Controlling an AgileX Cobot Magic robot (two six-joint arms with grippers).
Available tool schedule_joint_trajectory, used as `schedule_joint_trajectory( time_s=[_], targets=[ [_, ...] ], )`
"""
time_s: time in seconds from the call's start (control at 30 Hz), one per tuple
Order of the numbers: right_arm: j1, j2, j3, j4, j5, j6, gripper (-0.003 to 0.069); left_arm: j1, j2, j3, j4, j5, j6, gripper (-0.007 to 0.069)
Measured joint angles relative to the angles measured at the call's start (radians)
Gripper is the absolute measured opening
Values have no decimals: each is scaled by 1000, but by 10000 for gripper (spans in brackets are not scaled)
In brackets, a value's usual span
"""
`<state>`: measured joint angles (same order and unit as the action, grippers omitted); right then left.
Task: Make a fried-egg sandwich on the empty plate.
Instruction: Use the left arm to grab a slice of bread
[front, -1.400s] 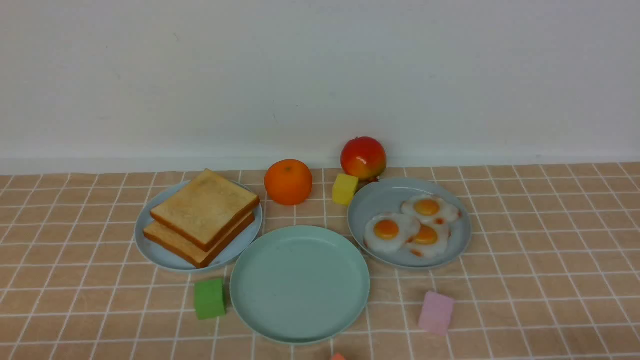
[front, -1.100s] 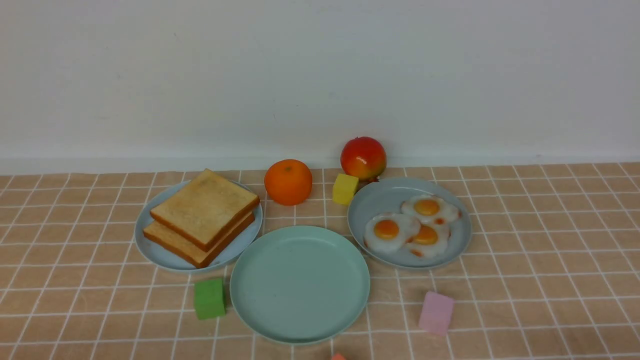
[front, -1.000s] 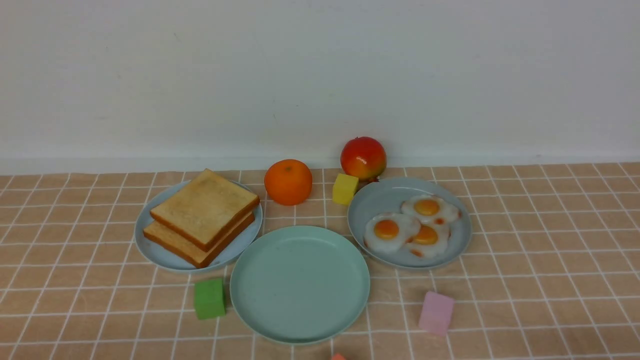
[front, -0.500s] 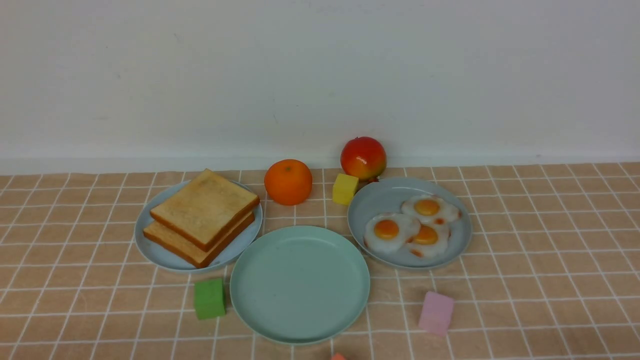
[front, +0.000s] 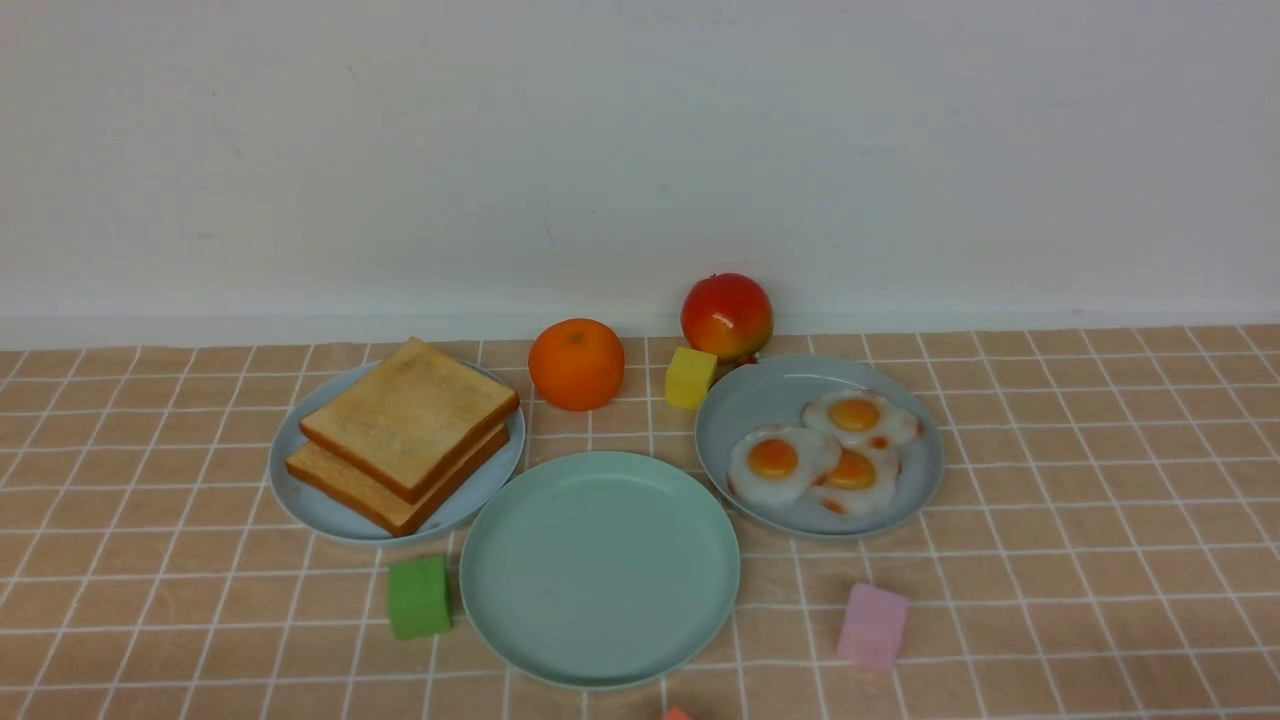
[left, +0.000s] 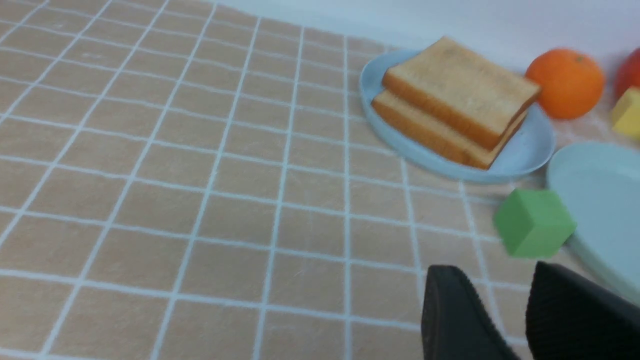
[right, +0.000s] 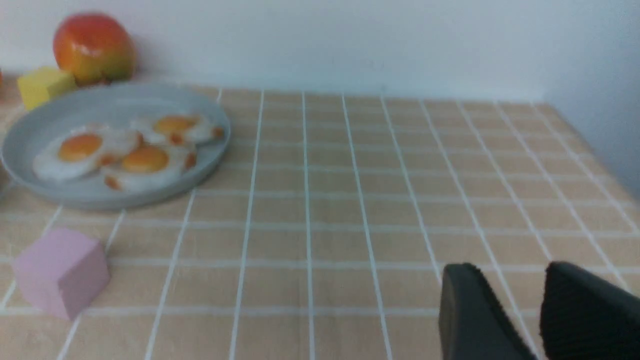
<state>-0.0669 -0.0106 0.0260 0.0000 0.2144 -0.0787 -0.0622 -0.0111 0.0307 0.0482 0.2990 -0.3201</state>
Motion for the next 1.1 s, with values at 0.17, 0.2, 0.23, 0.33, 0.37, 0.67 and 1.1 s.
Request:
schedule_joint_trajectory(
  time_s=[0.17, 0.2, 0.23, 0.33, 0.37, 0.67, 1.1],
  targets=[
    [0, 0, 0, 0, -247, 0, 239, 0, 0, 0, -119, -121, 0, 238],
    [0, 0, 0, 0, -297, 0, 239, 0, 0, 0, -142, -141, 0, 238],
    [0, 0, 0, 0, -326, 0, 239, 0, 0, 0, -152, -155, 0, 238],
    [0, 0, 0, 0, -398, 0, 239, 0, 0, 0, -179, -175, -1, 238],
    [0, 0, 0, 0, -421, 0, 239, 0, 0, 0, -182, -176, -1, 238],
    [0, 0, 0, 0, -457, 0, 239, 0, 0, 0, -93, -148, 78, 238],
    [0, 0, 0, 0, -617, 79, 239, 0, 0, 0, 128, -445, 131, 238]
  ],
)
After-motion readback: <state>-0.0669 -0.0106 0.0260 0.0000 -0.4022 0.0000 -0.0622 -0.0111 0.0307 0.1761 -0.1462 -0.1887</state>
